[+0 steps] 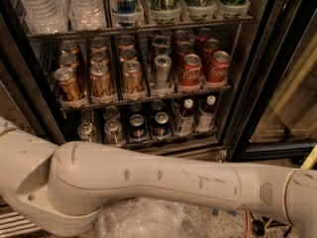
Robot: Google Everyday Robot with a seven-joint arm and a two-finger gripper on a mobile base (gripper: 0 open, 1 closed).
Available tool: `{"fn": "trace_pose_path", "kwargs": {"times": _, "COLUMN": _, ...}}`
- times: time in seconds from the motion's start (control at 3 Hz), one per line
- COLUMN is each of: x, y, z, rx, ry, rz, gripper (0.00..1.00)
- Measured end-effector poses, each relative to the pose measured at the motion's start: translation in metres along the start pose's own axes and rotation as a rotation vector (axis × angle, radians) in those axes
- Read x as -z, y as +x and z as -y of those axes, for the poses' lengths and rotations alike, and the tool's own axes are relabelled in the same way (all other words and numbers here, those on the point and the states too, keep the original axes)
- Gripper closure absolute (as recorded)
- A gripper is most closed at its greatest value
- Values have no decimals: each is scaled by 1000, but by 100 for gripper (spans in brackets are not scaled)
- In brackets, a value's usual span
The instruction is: Pick water bottle from top shelf of fridge
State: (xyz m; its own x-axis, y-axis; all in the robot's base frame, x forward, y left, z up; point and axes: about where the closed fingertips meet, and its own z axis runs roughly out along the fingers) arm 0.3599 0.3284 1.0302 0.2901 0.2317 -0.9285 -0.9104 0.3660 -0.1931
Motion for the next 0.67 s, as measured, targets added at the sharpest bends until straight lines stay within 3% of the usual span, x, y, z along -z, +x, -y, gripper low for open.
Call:
{"fn": "trace_pose_path", "kwargs": {"times": 0.33, "x": 0, "y": 0, "z": 0, "rx": 0, "ry": 0, "rz": 0, "gripper": 0}}
{"fn": "trace_pose_path", "kwargs": {"times": 0.67, "x": 6, "y": -3, "z": 0, "rx": 9, "ry": 55, "rz": 8, "gripper": 0}}
